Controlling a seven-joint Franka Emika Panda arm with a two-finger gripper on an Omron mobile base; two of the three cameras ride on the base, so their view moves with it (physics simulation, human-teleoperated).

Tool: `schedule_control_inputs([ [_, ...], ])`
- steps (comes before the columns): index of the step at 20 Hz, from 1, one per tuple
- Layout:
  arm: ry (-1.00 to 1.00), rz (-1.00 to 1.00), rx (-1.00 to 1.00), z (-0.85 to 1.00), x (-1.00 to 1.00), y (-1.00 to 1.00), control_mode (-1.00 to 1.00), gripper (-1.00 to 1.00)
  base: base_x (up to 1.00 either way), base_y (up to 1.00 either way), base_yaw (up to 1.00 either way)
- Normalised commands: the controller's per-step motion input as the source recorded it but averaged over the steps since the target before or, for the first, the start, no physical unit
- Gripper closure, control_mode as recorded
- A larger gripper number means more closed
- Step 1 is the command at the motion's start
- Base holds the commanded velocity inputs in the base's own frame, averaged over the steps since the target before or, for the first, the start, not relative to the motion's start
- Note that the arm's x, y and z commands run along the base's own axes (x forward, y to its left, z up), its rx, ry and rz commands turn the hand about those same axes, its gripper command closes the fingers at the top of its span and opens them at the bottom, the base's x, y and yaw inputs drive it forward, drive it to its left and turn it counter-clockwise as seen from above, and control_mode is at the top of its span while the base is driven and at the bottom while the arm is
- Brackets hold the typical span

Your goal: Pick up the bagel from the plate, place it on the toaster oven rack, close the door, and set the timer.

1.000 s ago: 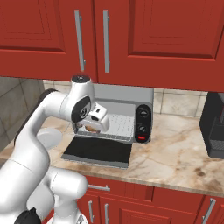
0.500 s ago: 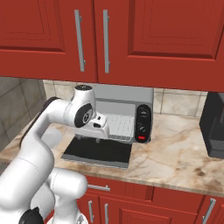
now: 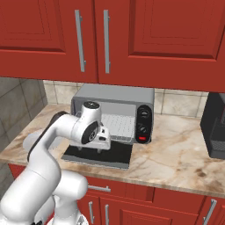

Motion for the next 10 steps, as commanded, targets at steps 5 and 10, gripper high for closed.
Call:
schedule_control_inputs([
  [5,-0.16,0.14,0.08,-0.06,0.11,0.03,-1.00,-1.00,0.00,0.00,0.00],
  [10,-0.08,0.12,0.03,0.00,0.49,0.11,-1.00,-1.00,0.00,0.00,0.00],
])
